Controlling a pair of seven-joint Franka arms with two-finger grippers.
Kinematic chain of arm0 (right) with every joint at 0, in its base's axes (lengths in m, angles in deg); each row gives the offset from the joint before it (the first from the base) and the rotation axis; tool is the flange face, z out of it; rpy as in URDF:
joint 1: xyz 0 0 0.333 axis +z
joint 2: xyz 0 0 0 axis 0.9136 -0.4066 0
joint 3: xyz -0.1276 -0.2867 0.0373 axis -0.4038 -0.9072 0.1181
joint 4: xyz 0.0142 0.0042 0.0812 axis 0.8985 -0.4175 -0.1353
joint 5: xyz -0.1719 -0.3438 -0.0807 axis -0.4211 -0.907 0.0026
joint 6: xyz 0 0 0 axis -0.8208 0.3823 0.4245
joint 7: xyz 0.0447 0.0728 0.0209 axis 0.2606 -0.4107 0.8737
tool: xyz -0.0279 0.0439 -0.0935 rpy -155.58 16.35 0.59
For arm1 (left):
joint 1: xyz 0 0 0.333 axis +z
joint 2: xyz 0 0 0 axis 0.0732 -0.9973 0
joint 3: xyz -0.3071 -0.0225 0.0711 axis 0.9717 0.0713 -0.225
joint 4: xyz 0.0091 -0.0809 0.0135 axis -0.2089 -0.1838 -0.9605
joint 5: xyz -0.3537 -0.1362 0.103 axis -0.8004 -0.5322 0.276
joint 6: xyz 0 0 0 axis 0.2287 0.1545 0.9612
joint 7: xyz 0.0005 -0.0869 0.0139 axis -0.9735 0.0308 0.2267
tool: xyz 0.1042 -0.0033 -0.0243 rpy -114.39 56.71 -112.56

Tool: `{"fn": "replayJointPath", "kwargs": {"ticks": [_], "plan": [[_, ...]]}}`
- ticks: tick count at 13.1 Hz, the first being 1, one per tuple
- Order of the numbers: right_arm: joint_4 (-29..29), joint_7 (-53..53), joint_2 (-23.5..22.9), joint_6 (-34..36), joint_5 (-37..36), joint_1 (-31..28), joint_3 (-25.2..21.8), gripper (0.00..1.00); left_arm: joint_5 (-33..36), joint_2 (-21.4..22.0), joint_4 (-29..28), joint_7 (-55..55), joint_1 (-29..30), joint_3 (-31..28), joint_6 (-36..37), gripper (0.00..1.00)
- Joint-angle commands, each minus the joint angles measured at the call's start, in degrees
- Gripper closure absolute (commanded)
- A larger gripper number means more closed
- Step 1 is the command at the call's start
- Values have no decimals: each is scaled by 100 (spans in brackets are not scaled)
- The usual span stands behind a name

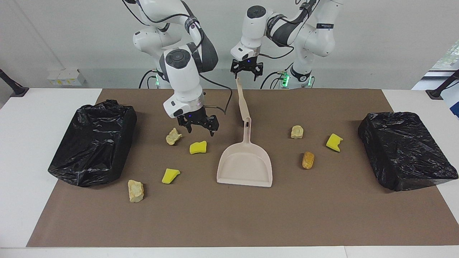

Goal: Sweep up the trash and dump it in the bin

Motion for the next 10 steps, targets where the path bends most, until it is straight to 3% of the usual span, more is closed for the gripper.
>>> {"fn": "replayJointPath", "kwargs": {"ticks": [1, 4, 7, 9, 10], "plan": [[-108, 134, 61, -46, -61, -64, 50, 0, -61, -413, -119, 438, -469, -76, -457, 0], [-169, 134, 78, -47, -61, -64, 50, 0, -61, -591, -145, 553, -506, -76, -537, 3], [-178, 143, 78, -47, -61, -64, 50, 0, -61, -810, -136, 562, -498, -76, -581, 18], [-178, 134, 87, -47, -61, -64, 50, 0, -61, -828, -136, 658, -463, -84, -555, 42], [-178, 134, 87, -55, -61, -55, 50, 0, -61, -828, -119, 659, -462, -84, -468, 63]]}}
